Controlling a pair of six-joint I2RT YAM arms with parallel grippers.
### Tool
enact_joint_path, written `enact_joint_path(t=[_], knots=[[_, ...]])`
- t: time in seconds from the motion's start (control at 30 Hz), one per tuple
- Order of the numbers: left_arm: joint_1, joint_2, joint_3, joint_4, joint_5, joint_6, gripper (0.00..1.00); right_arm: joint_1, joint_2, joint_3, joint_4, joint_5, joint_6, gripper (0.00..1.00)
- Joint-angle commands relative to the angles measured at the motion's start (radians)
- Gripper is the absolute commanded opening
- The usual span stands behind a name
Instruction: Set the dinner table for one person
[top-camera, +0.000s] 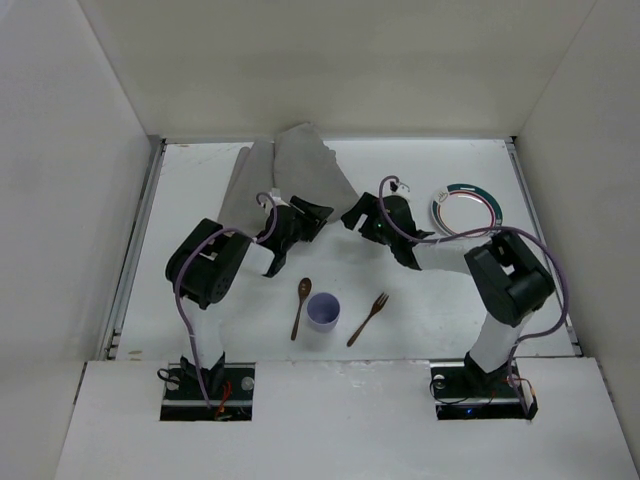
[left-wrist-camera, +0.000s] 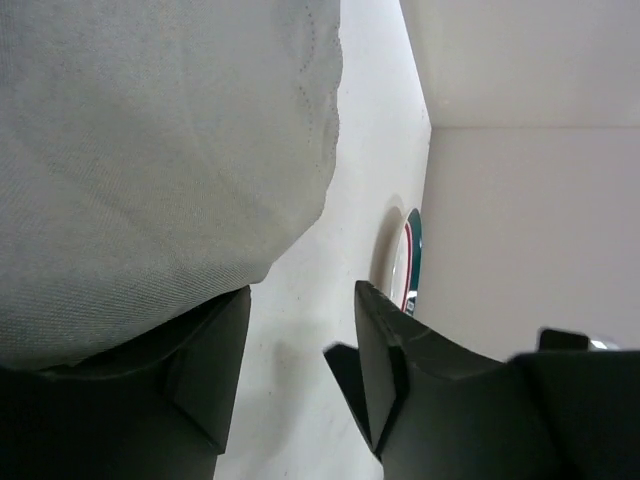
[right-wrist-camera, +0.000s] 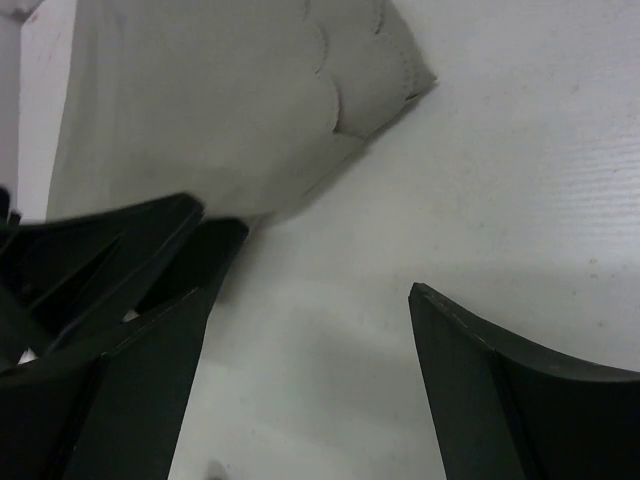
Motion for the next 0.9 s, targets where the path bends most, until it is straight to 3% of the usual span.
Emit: enact_joint_path(t=[0.0,0.3,0.5,0.67,0.87], knots=[[0.024,-0.078,-0.05,0.101,0.041,-0.017,0.47,-0.027,0.065,0.085,-0.012,0.025,0.124,0.87],[0.11,-0.313,-0.358,0.179,0.021,-0.005,0.53,-0.039,0.207,0.295,-0.162,0.054,0.203,0.82],[0.207,-0.46,-0.554,0.137,-0.08,0.017,0.53,-0.035,0.283,0.442,-0.292,0.041,0.201,0.69],[0.279,-0.563,-0.569,-0.047,-0.157,0.04,0.55,-0.035,0.347,0.566,-0.43,0.006,0.192,0.57],[0.311,-0.676,-0.538,-0.244,-0.307,0.138,0.61,-0.036,0.333,0.602,-0.57,0.005,0.095,0.62]])
